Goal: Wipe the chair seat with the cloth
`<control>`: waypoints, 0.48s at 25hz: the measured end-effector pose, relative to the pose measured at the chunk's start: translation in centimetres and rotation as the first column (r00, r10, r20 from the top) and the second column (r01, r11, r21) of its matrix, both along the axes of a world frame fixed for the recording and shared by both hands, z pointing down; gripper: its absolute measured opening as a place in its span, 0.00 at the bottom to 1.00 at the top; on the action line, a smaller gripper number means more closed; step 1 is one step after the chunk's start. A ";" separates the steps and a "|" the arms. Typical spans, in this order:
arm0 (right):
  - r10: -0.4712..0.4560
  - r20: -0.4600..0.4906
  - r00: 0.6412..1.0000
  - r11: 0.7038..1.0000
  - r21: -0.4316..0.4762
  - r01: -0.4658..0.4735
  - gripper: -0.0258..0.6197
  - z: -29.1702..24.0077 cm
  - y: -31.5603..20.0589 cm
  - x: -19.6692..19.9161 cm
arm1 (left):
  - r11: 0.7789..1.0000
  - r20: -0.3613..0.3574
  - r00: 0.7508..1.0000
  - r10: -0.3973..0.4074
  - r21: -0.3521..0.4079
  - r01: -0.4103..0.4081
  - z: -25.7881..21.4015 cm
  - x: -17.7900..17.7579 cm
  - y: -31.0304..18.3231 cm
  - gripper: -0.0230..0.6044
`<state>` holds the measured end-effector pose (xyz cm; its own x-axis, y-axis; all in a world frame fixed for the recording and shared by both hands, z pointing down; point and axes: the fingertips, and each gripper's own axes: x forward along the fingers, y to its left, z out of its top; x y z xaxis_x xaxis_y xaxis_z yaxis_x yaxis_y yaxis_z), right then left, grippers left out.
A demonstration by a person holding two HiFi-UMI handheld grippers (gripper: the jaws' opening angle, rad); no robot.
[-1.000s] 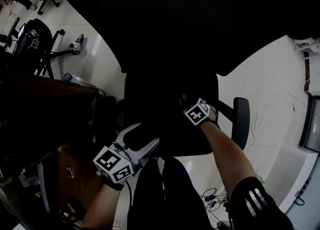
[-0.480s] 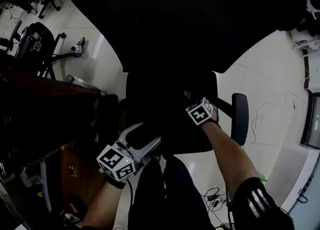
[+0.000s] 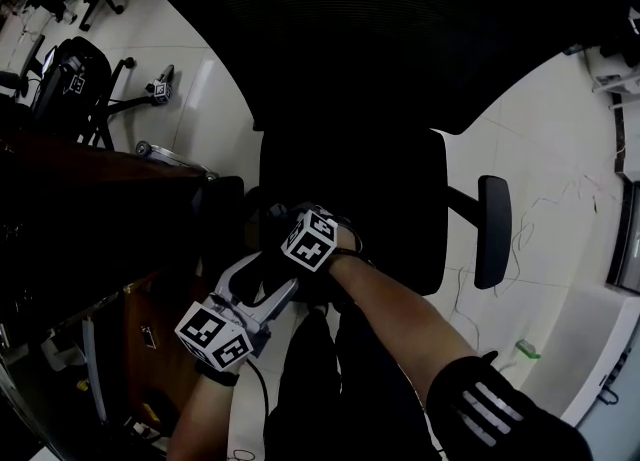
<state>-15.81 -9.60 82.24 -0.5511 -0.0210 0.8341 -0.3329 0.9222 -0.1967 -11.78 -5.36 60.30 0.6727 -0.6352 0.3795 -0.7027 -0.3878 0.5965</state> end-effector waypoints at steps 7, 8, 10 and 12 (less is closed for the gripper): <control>-0.052 -0.088 0.995 0.999 -0.006 0.052 0.12 3.4 2.1 3.4 | 1.000 -0.013 1.000 0.019 -0.007 -0.019 0.3 0.9 1.1 0.52; -0.032 -0.107 0.994 0.999 -0.010 0.031 0.12 3.7 2.0 4.9 | 1.000 -0.021 0.999 0.025 -0.014 -0.025 0.5 1.2 1.3 0.52; 0.011 -0.148 0.989 1.000 -0.020 -0.014 0.12 4.3 2.0 8.7 | 0.999 -0.037 0.998 0.043 -0.024 -0.044 0.6 2.2 1.8 0.52; 0.065 -0.190 0.980 0.997 -0.025 -0.071 0.12 4.5 1.7 13.3 | 0.997 -0.057 0.996 0.068 -0.029 -0.069 0.7 3.5 2.2 0.52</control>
